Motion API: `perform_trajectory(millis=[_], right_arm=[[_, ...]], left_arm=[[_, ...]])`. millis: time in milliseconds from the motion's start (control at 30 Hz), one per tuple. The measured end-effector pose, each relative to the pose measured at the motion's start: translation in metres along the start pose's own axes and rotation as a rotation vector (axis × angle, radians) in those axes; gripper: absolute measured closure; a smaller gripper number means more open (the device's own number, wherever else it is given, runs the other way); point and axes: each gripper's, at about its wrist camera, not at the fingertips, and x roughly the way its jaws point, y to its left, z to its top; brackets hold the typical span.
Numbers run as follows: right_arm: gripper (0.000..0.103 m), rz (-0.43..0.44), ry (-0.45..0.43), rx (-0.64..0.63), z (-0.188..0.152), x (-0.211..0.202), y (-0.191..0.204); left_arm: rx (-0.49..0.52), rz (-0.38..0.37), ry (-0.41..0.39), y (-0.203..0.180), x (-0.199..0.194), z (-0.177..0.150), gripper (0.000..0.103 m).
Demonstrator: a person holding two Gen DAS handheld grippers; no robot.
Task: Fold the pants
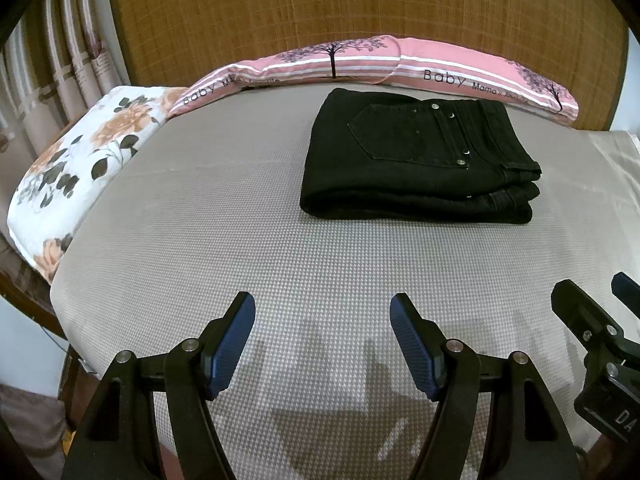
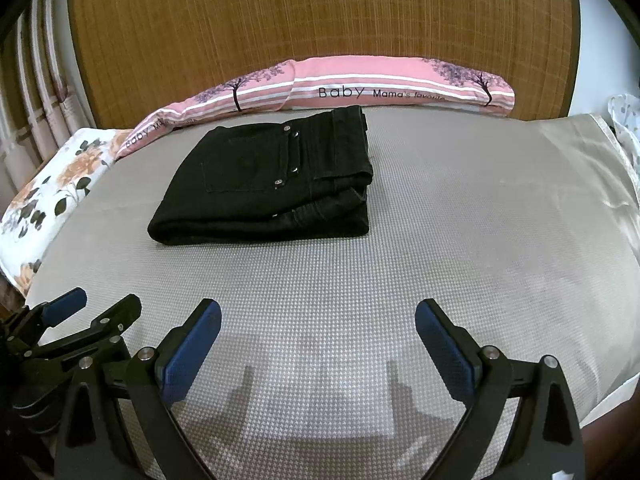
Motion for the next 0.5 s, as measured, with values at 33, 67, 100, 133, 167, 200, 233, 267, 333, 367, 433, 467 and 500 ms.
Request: perform_trajectory(millis=[33, 67, 100, 133, 167, 200, 233, 267, 333, 367, 433, 467, 500], right_arm=[[0.006, 0.000, 0.001, 0.001, -0.0003, 0.0002, -0.0002], [0.006, 0.002, 0.002, 0.003, -0.0007, 0.0003, -0.0004], [0.006, 0.002, 0.003, 0.004, -0.0006, 0.0004, -0.0008], [0.006, 0.002, 0.004, 0.005, -0.0009, 0.0005, -0.0009], [0.006, 0.004, 0.006, 0.006, -0.0010, 0.0006, -0.0012], [0.006, 0.003, 0.008, 0.007, -0.0011, 0.0008, -0.0013], [0.006, 0.002, 0.009, 0.007, -0.0010, 0.0011, -0.0011], [0.006, 0.001, 0.010, 0.009, -0.0013, 0.0010, -0.0012], [0.006, 0.002, 0.011, 0.011, -0.0014, 0.0017, -0.0016], [0.006, 0.002, 0.012, 0.012, -0.0016, 0.0019, -0.0015], [0.006, 0.003, 0.013, 0.012, -0.0016, 0.0023, -0.0016], [0.006, 0.002, 0.014, 0.011, -0.0019, 0.0024, -0.0012], [0.006, 0.002, 0.014, 0.011, -0.0018, 0.0024, -0.0017]], left_arm=[[-0.001, 0.003, 0.001, -0.0002, -0.0004, -0.0003, 0.033], [0.000, 0.004, 0.002, 0.0000, -0.0001, -0.0006, 0.033], [0.002, 0.001, 0.003, -0.0002, 0.0007, -0.0002, 0.033], [0.004, 0.002, 0.005, -0.0003, 0.0013, -0.0005, 0.033], [0.006, 0.003, 0.007, -0.0003, 0.0019, -0.0008, 0.033], [0.008, 0.002, 0.007, -0.0005, 0.0024, -0.0008, 0.033], [0.008, 0.003, 0.008, -0.0002, 0.0023, -0.0012, 0.033], [0.009, 0.003, 0.007, -0.0002, 0.0027, -0.0009, 0.033], [0.010, 0.003, 0.008, -0.0005, 0.0027, -0.0008, 0.033], [0.012, 0.004, 0.009, -0.0007, 0.0032, -0.0008, 0.033], [0.017, 0.003, 0.011, -0.0009, 0.0043, -0.0010, 0.033], [0.018, 0.003, 0.012, -0.0010, 0.0048, -0.0004, 0.033], [0.019, 0.002, 0.012, -0.0011, 0.0050, -0.0003, 0.033]])
